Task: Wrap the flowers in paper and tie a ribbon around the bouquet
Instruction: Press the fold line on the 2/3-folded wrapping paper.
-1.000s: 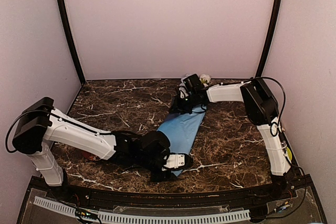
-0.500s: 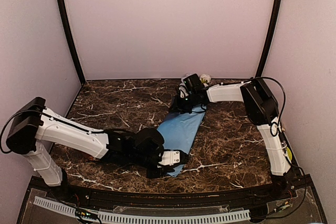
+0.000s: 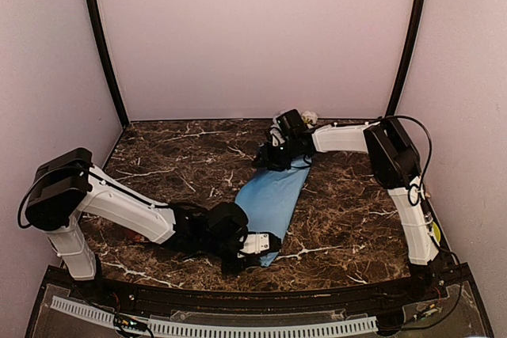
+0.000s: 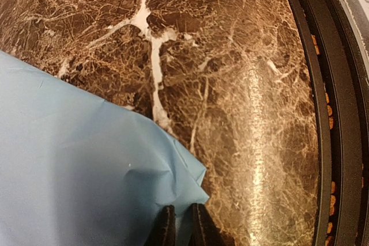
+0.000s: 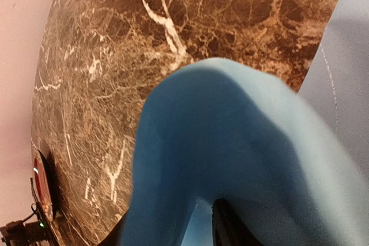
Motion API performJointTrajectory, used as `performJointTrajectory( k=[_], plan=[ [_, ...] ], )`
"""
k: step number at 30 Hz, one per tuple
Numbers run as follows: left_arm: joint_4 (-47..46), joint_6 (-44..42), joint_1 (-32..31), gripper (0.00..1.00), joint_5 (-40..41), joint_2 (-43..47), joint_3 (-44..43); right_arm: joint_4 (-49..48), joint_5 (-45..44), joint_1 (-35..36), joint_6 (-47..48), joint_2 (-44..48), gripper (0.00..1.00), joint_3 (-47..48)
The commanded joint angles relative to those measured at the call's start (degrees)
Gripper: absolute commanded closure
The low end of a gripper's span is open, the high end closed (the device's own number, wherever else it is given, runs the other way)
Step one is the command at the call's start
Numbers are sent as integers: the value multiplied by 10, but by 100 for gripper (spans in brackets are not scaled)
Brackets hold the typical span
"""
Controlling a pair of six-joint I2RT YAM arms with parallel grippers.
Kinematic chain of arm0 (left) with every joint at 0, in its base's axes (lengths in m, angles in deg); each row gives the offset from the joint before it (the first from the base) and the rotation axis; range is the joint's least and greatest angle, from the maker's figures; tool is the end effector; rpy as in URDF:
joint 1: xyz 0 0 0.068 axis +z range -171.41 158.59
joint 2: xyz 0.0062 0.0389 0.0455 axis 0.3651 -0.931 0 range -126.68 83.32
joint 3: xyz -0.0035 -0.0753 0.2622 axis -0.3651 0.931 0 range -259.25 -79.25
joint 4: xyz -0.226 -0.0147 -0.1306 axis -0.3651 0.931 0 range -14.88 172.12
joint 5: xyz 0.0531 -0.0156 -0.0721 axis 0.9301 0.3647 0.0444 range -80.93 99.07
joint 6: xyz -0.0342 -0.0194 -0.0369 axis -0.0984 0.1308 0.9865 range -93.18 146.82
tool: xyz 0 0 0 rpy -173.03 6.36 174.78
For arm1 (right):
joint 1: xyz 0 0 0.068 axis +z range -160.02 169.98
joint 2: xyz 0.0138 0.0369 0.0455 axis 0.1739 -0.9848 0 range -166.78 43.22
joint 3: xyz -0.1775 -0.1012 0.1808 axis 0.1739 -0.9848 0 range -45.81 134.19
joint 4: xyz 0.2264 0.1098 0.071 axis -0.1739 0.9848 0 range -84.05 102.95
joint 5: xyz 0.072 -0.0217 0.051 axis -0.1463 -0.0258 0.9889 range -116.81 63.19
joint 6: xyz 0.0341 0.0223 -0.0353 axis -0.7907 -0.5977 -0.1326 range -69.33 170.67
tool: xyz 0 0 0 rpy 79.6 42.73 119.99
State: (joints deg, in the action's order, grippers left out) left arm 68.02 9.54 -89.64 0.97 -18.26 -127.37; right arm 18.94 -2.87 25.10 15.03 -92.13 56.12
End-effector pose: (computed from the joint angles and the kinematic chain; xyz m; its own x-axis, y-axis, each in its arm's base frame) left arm 0.1224 -0.3197 0.1320 0.0275 0.7240 -0.6893 0.9921 0.0647 0.1075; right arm 0.4161 0.3102 0.1370 -0.9212 0.0033 -0.3891 -0.2680 0.7195 0.6407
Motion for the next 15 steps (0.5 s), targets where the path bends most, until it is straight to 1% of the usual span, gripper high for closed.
performJointTrajectory(
  k=[1, 4, 5, 6, 7, 11, 13, 15],
  plan=[
    [4, 14, 16, 89, -40, -13, 25, 42, -2, -1, 30, 54, 53, 47],
    [-2, 18, 24, 89, -59, -17, 27, 89, -1, -2, 51, 80, 37, 71],
    [-7, 19, 27, 89, -66, -18, 28, 102, -2, -2, 57, 93, 23, 75],
    [-9, 20, 28, 89, -70, -19, 29, 114, -3, -2, 62, 106, 5, 76],
    [-10, 21, 30, 89, -74, -20, 29, 124, -5, -2, 68, 121, 1, 74],
    [-8, 22, 34, 89, -80, -22, 28, 190, -34, -4, 104, 191, 0, 55],
    [-8, 24, 34, 89, -80, -21, 29, 208, -68, -7, 111, 251, 0, 6],
    [-13, 27, 36, 89, -82, -21, 32, 203, -104, -13, 100, 309, 0, -72]
  ],
)
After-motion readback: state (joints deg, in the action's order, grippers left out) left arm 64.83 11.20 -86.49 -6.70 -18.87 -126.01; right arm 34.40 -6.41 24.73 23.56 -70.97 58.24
